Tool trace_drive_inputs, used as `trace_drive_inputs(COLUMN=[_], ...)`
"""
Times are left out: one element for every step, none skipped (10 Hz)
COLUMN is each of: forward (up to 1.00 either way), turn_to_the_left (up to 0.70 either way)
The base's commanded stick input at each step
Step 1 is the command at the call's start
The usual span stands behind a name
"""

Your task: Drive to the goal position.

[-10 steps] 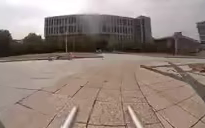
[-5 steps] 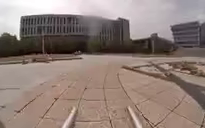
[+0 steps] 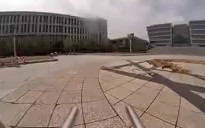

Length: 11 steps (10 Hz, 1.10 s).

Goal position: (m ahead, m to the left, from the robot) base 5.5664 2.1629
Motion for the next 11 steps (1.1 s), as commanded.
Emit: trace_drive_inputs(forward=[0.0, 0.0, 0.23, 0.7, 0.7, 0.7, 0.7, 0.7, 0.7, 0.7, 0.7], turn_to_the_left=[0.0, 0.0, 0.0, 0.0, 0.0, 0.0, 0.0, 0.0, 0.0, 0.0, 0.0])
